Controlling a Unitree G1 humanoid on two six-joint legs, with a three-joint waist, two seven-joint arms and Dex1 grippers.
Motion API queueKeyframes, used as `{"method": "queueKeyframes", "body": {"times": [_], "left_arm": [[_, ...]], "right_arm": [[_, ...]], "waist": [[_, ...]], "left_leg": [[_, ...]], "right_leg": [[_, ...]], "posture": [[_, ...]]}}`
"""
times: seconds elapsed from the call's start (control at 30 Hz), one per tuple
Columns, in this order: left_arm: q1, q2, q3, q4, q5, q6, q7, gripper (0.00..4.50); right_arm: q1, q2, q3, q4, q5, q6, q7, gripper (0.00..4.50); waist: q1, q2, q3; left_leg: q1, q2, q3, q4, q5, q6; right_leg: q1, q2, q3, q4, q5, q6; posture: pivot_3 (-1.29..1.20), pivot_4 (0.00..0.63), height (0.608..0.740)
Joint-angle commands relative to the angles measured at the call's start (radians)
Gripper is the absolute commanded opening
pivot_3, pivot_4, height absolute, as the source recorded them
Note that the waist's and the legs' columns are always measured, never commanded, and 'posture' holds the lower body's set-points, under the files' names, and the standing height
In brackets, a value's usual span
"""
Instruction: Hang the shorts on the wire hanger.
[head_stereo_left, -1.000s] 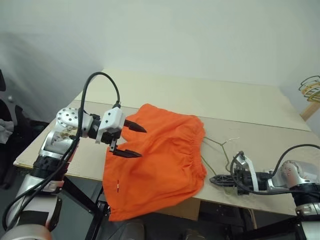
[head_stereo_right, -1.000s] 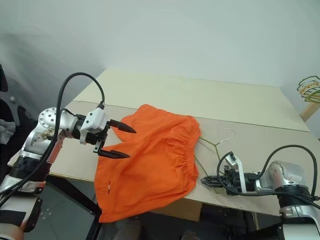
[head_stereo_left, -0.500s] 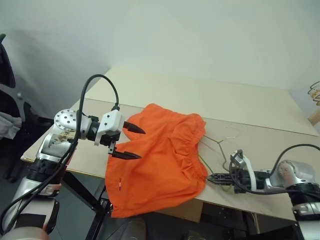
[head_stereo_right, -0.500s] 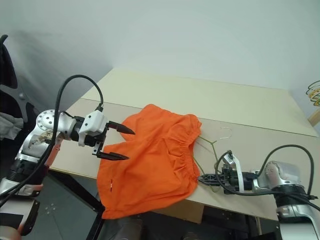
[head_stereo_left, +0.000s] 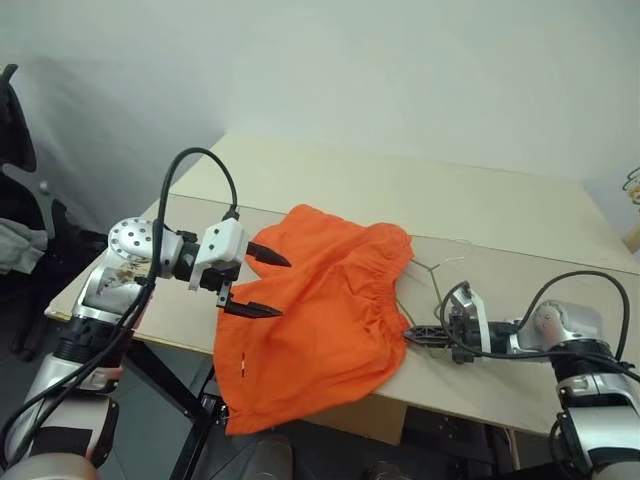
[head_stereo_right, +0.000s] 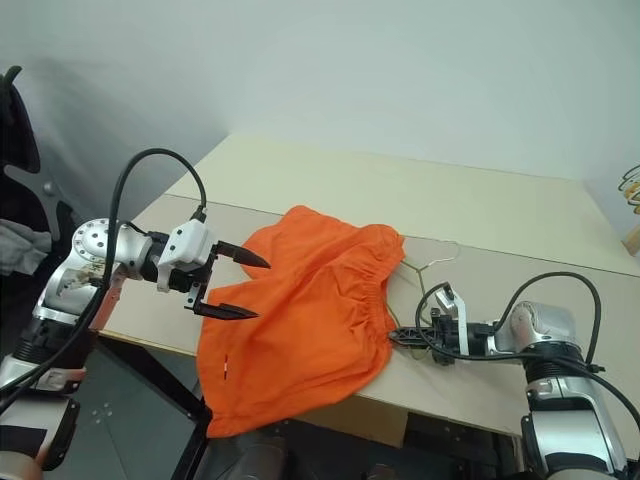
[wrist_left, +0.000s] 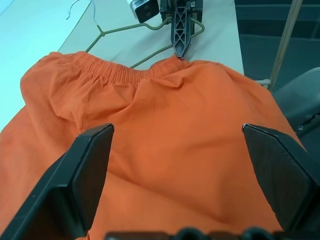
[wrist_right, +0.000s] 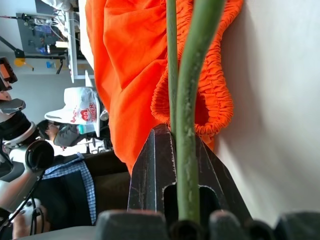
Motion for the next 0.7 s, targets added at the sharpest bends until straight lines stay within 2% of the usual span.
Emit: {"method": "queueKeyframes", "body": {"times": [0.03,0.1,0.27,0.37,0.47,0.7], "left_arm": [[-0.021,0.003,0.020,-0.008,-0.004,-0.013,0.009,4.46],[-0.020,0.004,0.020,-0.007,-0.004,-0.015,0.010,4.46],[-0.024,0.002,0.016,0.004,-0.001,-0.022,0.006,4.46],[-0.045,-0.016,0.005,0.028,0.005,-0.030,0.005,4.46],[-0.059,-0.028,-0.003,0.045,0.011,-0.039,0.000,4.46],[-0.062,-0.027,-0.001,0.060,0.016,-0.055,-0.011,4.46]], "right_arm": [[-0.035,-0.009,-0.020,-0.010,0.005,-0.021,0.023,0.00],[-0.040,-0.030,-0.032,-0.031,-0.010,-0.034,0.006,0.00],[-0.030,-0.080,-0.006,-0.272,-0.081,-0.105,-0.102,0.00],[-0.108,-0.030,-0.038,-0.191,-0.105,-0.092,-0.174,0.00],[-0.147,0.008,-0.012,-0.165,-0.166,-0.157,-0.238,0.00],[-0.096,0.010,0.014,-0.350,-0.271,-0.335,-0.329,0.00]], "waist": [[0.001,0.000,0.000],[0.003,0.000,0.000],[0.011,0.002,0.001],[0.008,0.002,0.001],[0.008,0.002,0.001],[0.009,0.002,0.001]], "left_leg": [[-0.001,0.000,0.000,0.000,0.000,0.000],[-0.003,0.000,0.000,0.000,0.000,0.000],[-0.006,0.000,0.000,0.001,0.000,0.000],[-0.006,0.001,0.000,0.001,0.000,0.000],[-0.006,0.001,0.000,0.001,0.000,0.000],[-0.008,0.001,0.000,0.000,0.000,0.000]], "right_leg": [[-0.001,0.000,0.000,0.000,0.000,0.000],[-0.002,0.000,0.000,0.000,0.000,0.000],[-0.006,0.000,0.000,0.000,0.000,0.000],[-0.006,0.000,-0.001,0.001,0.000,-0.001],[-0.005,0.001,0.000,0.000,0.001,-0.001],[-0.007,0.000,-0.001,-0.001,0.001,-0.001]], "posture": [[0.37,0.000,0.740],[0.37,0.000,0.740],[0.36,0.000,0.740],[0.33,0.000,0.740],[0.31,0.000,0.740],[0.31,0.000,0.740]]}}
